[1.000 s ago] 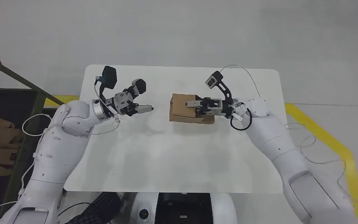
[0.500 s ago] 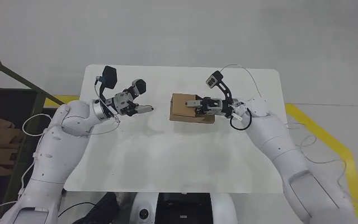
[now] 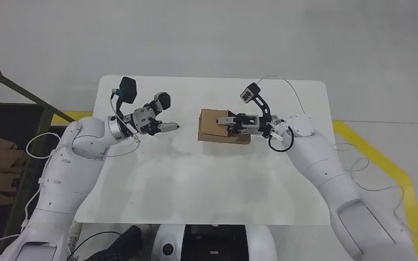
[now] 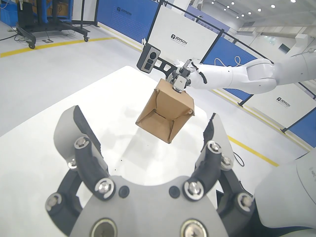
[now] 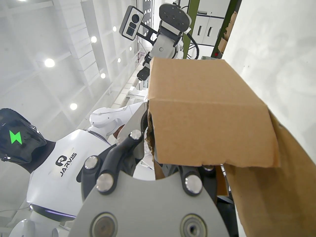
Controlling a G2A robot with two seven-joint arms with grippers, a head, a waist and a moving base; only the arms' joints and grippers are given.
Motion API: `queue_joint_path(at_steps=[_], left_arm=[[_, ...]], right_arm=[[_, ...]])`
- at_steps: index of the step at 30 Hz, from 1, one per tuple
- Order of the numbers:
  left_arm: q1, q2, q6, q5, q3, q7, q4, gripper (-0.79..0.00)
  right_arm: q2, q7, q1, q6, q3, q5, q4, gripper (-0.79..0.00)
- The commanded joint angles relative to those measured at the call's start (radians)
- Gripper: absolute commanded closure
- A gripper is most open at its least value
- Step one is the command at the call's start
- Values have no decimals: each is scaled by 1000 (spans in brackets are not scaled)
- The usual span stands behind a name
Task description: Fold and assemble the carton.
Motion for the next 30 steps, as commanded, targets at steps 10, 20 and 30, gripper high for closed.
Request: queue_joint_path(at_steps=[10, 20, 30], left_arm=[[-58, 25, -22, 212, 126, 80, 15, -785], [-127, 87, -22, 615, 318, 538, 52, -785], [-269, 126, -22, 1015, 555, 1091, 244, -785]], right_arm=[[18, 7, -22, 60, 64, -17, -3, 0], [4, 46, -33, 59, 53, -24, -6, 0], [-15, 38, -20, 22, 37, -50, 11, 0]])
